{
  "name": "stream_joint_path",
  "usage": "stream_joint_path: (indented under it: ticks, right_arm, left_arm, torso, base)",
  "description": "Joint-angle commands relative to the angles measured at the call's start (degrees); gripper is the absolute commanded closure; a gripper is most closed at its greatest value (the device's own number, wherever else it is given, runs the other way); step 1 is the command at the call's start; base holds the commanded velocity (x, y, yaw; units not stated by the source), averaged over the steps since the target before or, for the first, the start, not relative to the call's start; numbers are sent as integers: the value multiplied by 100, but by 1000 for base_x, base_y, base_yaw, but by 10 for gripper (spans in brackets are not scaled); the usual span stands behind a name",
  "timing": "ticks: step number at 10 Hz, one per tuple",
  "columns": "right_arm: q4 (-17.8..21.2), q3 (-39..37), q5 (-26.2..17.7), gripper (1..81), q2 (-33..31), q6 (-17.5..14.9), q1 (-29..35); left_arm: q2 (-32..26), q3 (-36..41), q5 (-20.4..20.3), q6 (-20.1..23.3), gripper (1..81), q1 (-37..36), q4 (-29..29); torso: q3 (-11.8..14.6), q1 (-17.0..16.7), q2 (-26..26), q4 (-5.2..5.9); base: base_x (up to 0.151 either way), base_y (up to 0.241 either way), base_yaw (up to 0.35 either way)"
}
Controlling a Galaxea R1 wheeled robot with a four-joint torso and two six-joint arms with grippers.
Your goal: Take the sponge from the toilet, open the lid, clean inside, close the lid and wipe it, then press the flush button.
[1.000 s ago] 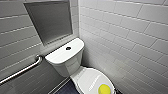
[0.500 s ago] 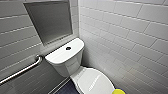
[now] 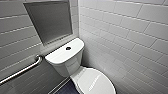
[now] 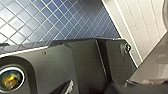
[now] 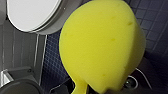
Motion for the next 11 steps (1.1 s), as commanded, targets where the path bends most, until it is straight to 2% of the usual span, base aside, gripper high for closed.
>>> stream_joint_path:
  ticks: [1, 4, 6, 8, 9, 10, 11]
  right_arm:
    - [-27, -69, 314, 811, -256, -56, -533]
    - [-28, -200, 322, 811, -2, -65, -920]
    - [-27, -490, 384, 811, 253, -74, -1078]
    - [-106, -693, 489, 811, 412, -65, -1157]
    - [-115, -676, 489, 811, 421, -65, -1157]
    - [-124, -676, 489, 811, 421, -65, -1157]
    - [-124, -693, 489, 811, 446, -65, -1157]
  left_arm:
    - [-531, 655, 344, -51, 10, -764, -784]
    - [-575, 831, 344, -226, 10, -1590, -1724]
    - [-374, 796, 178, -350, 10, -1960, -2155]
    - [-84, 805, -296, -436, 10, -2100, -2226]
    - [22, 796, -368, -613, 10, -2188, -2226]
    - [84, 787, -386, -719, 10, -2302, -2226]
    - [145, 787, -394, -849, 10, -2425, -2226]
  torso:
    - [0, 0, 0, 0]
    - [0, 0, 0, 0]
    - [0, 0, 0, 0]
    - [-542, 0, 0, 0]
    - [-604, 0, 0, 0]
    - [-214, 0, 0, 0]
    - [-359, 2, 0, 0]
  base:
    - [0, 0, 0]
    - [0, 0, 0]
    - [0, 0, 0]
    - [0, 0, 0]
    - [0, 0, 0]
    - [0, 0, 0]
    - [0, 0, 0]
